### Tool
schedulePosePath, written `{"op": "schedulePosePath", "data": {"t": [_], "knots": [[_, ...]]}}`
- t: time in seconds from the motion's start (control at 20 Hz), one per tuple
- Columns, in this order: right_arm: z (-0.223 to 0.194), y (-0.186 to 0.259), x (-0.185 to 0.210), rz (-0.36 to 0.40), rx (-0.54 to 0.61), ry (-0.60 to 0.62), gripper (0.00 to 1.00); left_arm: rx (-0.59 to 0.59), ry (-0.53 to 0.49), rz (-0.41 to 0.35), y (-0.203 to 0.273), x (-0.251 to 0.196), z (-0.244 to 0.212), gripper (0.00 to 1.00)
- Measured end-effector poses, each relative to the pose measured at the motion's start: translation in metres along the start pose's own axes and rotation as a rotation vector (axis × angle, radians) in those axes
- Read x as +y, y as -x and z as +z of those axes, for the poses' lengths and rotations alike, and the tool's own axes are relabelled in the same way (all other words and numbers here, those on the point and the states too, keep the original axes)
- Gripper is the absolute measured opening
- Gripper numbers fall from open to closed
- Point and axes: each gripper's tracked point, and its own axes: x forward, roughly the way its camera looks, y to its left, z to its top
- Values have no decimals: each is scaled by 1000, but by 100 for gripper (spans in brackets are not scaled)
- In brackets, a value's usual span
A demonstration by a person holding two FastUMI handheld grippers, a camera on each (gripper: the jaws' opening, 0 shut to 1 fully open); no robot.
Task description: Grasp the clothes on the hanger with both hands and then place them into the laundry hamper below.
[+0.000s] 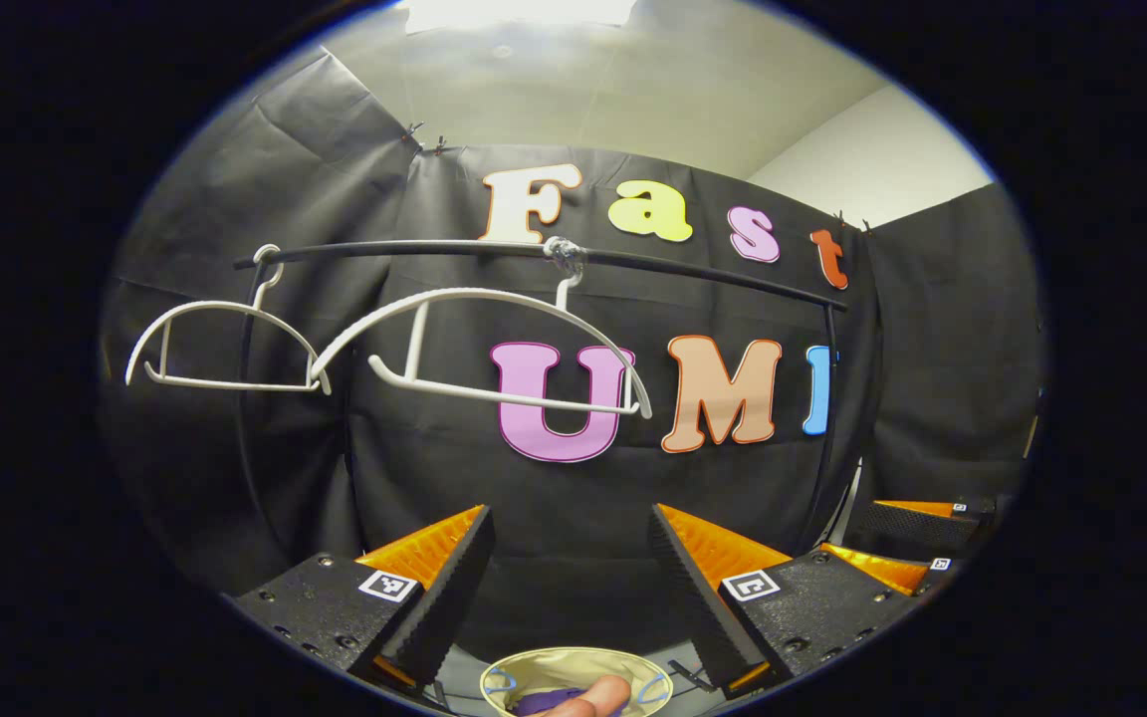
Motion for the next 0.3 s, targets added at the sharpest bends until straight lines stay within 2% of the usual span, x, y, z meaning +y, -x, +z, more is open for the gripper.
{"op": "schedulePosePath", "data": {"t": [0.1,0.15,0.2,0.3], "knots": [[-2,1,-8,-4,-7,5,99,6,-3,-4,-3,-7,-4,92],[-3,0,-11,-7,-10,4,99,10,-3,-8,-4,-11,-7,95],[-3,0,-13,-7,-12,-1,99,15,-4,-10,-5,-12,-10,92],[-2,-1,-16,-5,-17,-10,99,16,-7,-6,-6,-12,-11,92]]}}
